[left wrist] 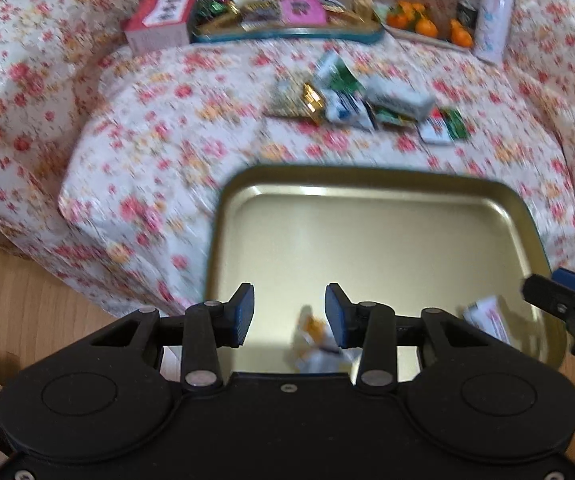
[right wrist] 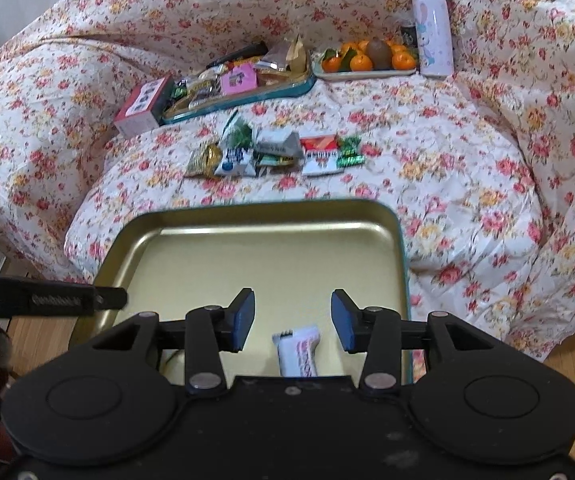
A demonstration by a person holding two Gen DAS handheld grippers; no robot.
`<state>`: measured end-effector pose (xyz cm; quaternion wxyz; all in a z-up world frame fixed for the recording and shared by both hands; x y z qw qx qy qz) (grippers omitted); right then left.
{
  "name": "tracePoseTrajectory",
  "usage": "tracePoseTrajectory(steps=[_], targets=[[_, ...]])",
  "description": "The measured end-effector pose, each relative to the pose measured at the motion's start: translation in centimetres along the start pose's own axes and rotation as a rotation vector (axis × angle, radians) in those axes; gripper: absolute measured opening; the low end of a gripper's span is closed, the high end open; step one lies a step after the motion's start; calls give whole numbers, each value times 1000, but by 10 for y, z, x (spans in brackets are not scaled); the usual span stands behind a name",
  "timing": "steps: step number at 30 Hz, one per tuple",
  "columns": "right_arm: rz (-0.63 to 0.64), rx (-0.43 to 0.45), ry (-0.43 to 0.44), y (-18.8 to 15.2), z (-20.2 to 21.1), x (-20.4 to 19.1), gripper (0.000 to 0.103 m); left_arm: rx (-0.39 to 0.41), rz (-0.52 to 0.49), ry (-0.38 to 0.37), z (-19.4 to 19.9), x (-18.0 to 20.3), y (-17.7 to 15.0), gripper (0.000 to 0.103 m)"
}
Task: Organize snacks
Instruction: 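Move both tools back toward the remaining snack packets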
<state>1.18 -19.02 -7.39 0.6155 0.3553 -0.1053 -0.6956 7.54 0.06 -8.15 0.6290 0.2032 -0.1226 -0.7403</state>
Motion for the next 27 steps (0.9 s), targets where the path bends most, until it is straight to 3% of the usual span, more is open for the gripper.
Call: tracePoseTrajectory(steps=[11, 19, 27], targets=[[27, 99, -21, 60, -4, 1, 47, 95, 40, 56, -3, -28, 69, 49], [34, 118, -45, 97, -29, 11, 47, 69, 52, 54, -34, -31, 98, 49], [12, 66, -74, 112, -72, 31, 47, 20, 57, 30, -75, -27, 114, 49]])
Point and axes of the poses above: each gripper's, at about its wrist camera, not at the fingertips, and z roughly against the way its jaws point, x to its right, y to its top, the point moved 7 cm from there along -z, roughly the way its jaws point, and after that the axes turned 10 degrees about y, right-handed, at the moved point
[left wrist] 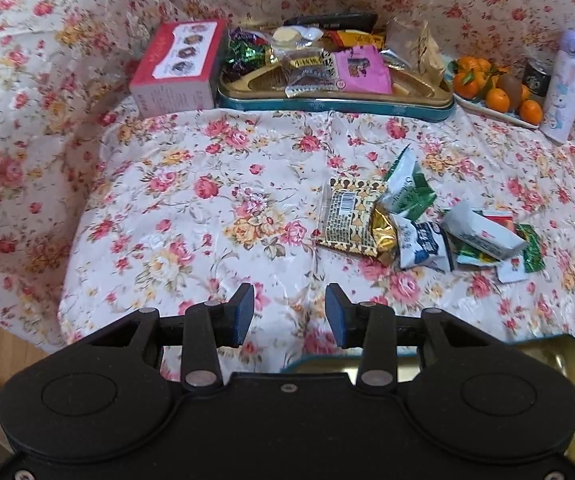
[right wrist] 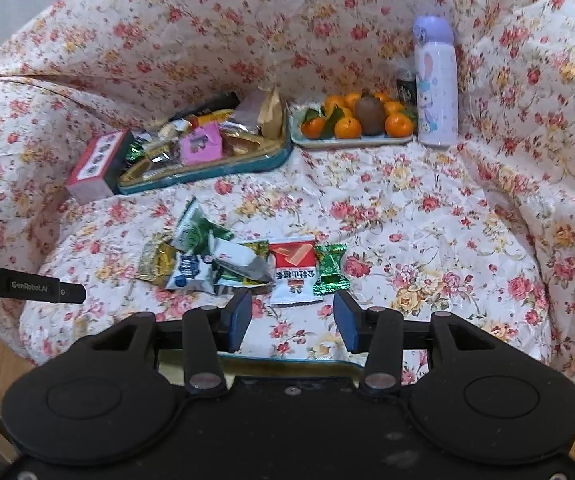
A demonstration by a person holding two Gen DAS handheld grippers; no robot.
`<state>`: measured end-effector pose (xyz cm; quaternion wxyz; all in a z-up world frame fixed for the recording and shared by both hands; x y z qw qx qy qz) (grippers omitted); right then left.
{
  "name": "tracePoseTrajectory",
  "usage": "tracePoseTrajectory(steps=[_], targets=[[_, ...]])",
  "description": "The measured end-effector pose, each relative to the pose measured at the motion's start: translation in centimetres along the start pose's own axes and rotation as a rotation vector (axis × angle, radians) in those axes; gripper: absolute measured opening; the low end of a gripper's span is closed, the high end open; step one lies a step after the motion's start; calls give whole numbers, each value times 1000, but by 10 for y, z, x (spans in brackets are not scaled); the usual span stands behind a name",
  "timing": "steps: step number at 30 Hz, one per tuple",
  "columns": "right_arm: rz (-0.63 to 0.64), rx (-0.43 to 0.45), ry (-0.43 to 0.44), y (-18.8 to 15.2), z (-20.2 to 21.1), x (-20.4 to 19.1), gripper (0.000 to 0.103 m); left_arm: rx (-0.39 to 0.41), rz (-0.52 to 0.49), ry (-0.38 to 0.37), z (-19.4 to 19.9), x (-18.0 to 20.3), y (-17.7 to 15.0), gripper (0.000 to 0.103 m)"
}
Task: Organize snacks
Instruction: 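Move both tools back toward the remaining snack packets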
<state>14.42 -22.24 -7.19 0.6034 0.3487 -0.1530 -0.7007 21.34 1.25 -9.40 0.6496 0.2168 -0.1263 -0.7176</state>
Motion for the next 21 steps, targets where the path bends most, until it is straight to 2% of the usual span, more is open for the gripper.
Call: tracePoseTrajectory(steps=[7, 11, 16, 21], targets=[[-9, -37, -3, 1, -30, 5, 47, -9, -2, -39, -28, 9, 12, 49], [-2, -53, 16, 3, -43, 3, 47, 28, -23, -92, -32, 21, 22, 49], [23, -51, 37, 8, -56, -4, 47, 97, -83, -93, -37, 37, 35, 49], [85, -40, 49, 16, -65, -12, 47, 83, -102, -80, -55, 45, 44, 49]])
Point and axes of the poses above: each gripper's, at about its wrist camera, not at the fingertips, and z roughly against the way its jaws point, x to its right, y to its top, the point moved 7 cm from there along -z, roughly the way its jaws point, and after that the axes turned 10 degrees about y, right-handed, at the moved point
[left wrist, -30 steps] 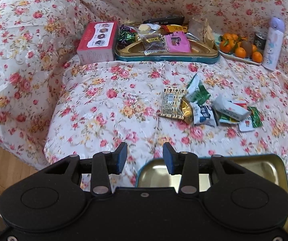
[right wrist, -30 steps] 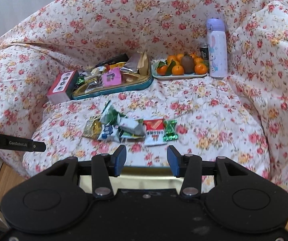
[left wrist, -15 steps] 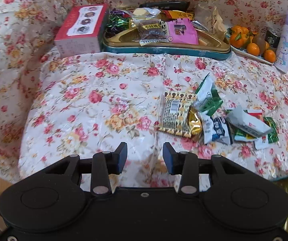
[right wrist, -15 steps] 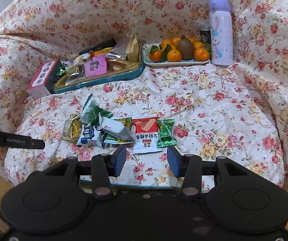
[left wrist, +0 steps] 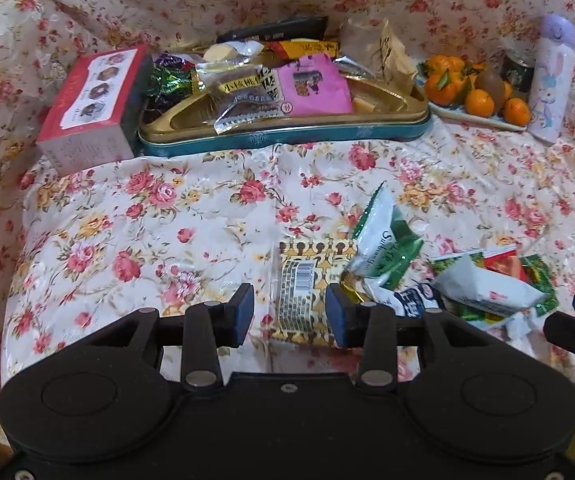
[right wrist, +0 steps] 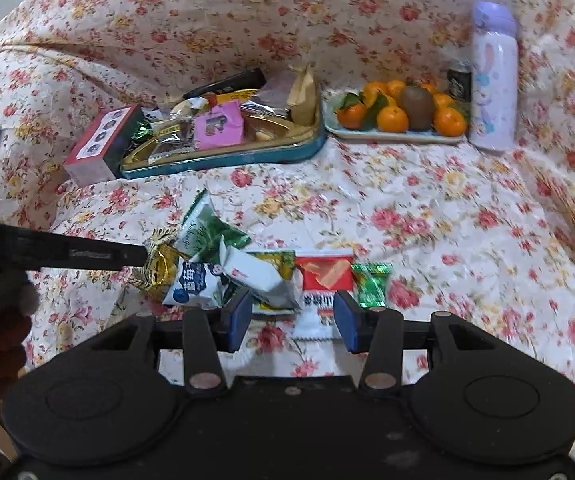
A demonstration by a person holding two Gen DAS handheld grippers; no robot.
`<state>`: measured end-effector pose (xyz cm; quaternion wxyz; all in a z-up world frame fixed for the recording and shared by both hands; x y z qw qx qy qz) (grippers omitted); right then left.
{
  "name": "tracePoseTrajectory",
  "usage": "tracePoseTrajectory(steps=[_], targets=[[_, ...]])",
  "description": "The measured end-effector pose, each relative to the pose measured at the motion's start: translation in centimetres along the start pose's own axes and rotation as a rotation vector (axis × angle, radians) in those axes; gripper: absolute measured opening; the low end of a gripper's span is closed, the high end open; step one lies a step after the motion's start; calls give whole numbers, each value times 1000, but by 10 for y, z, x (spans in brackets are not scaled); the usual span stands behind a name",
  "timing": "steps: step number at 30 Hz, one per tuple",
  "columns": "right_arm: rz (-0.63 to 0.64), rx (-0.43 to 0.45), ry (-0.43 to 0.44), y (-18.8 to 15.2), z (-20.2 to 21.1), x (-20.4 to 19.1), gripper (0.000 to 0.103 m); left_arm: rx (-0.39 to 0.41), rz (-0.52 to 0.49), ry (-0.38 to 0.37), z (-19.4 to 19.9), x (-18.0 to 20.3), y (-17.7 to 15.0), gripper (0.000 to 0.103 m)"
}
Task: Organize snacks
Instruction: 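Move both tools back toward the remaining snack packets, then grasp the patterned barcode packet with left tool while right tool grasps a white packet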
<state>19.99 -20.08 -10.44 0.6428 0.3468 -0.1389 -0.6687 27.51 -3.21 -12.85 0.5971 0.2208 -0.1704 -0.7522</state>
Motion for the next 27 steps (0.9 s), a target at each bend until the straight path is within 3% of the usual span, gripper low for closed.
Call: tracePoseTrajectory(steps=[10, 20, 27], targets=[[102, -20, 26, 9, -27, -13, 47, 2, 1, -17, -17, 1, 1, 59], [122, -34, -5, 16, -51, 0, 47, 3, 18, -54, -22, -2, 0, 61], [55, 0, -61, 33, -60, 34, 47, 15, 47, 6, -23, -17, 1, 63]])
Point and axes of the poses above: each gripper's, at about its wrist camera, not at the fingertips, and z roughly against the way its jaws point, x to its right, y to its top, the point moved 7 cm from there along -z, roughly the way its jaws point, and after that the axes turned 10 degrees about y, right-handed, at the moved point
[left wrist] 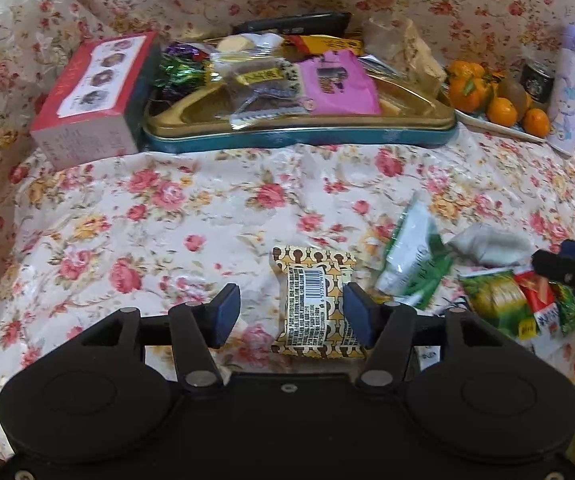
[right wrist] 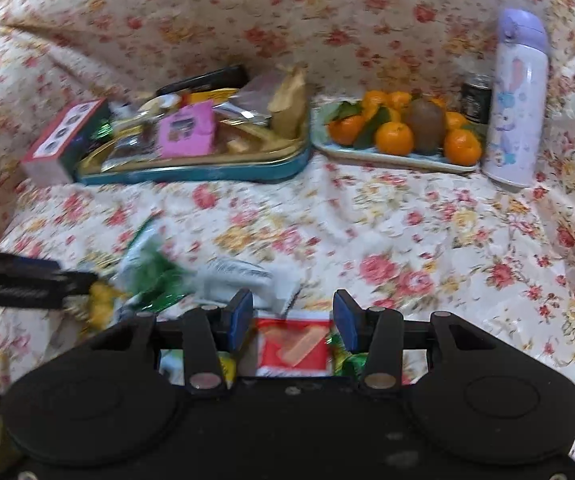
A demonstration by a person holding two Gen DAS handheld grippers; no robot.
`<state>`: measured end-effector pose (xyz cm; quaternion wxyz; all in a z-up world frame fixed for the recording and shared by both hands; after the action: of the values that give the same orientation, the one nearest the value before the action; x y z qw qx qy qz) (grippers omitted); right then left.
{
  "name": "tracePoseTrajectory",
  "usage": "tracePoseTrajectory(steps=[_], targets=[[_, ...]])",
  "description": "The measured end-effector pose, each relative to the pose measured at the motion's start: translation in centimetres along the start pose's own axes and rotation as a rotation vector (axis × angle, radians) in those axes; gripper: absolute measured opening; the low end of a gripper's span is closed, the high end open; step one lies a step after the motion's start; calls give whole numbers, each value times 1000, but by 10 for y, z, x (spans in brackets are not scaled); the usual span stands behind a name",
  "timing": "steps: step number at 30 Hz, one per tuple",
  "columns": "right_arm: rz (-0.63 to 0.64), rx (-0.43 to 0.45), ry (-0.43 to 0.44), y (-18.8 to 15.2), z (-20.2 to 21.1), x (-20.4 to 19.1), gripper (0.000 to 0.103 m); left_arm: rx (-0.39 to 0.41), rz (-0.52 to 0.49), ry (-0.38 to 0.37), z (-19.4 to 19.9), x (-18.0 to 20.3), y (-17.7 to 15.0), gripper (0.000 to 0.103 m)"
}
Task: Organize snacks
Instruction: 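Grasp the patterned barcode packet with left tool while right tool grasps a white packet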
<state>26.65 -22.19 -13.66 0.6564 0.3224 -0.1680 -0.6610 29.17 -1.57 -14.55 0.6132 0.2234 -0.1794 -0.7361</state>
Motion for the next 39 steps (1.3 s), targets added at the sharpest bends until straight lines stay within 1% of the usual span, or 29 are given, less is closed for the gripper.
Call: tracePoseTrajectory(steps=[2, 4, 6, 9, 14, 17, 20, 25, 28, 36, 39], targets=[[-6, 17, -14, 4, -3, 8, 47, 6, 9, 29, -2, -5, 1, 63], [-14, 29, -10, 7, -3, 11, 47, 3, 10, 21, -4, -8, 2, 64], [-2, 42, 14, 10, -1, 8, 47, -3, 8, 11, -6, -9, 2, 64], [56, 48, 45, 13, -1, -4, 47, -13, 19, 9, -8, -11, 1, 68], [185, 14, 72, 9, -10, -21, 48, -49, 43, -39, -14, -11, -4, 70], [262, -12, 77, 6, -18, -29, 48, -33, 27, -29, -14, -9, -5, 72], [310, -35, 80, 4, -28, -33, 48, -33, 18, -11, -17, -8, -5, 74], [322, -50, 94, 5, -37, -36, 49, -3, -46, 54, -15, -1, -8, 73], [328, -55, 99, 7, -44, -37, 51, 5, -64, 49, -11, -3, -11, 73], [317, -61, 84, 13, -58, -34, 55, -20, -20, 37, -15, -16, -7, 73], [307, -67, 84, 15, -61, -33, 57, -15, -29, 45, -18, -14, -6, 77]])
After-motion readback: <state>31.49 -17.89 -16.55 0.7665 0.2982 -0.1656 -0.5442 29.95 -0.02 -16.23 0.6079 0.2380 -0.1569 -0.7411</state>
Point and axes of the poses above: each gripper's, at about its wrist camera, not at the fingertips, and z roughly against the way its jaws point, x to its right, y to its top, the point moved 7 cm from there along -z, roughly the way its jaws point, and after that the axes turned 10 degrees about y, right-handed, at the moved point
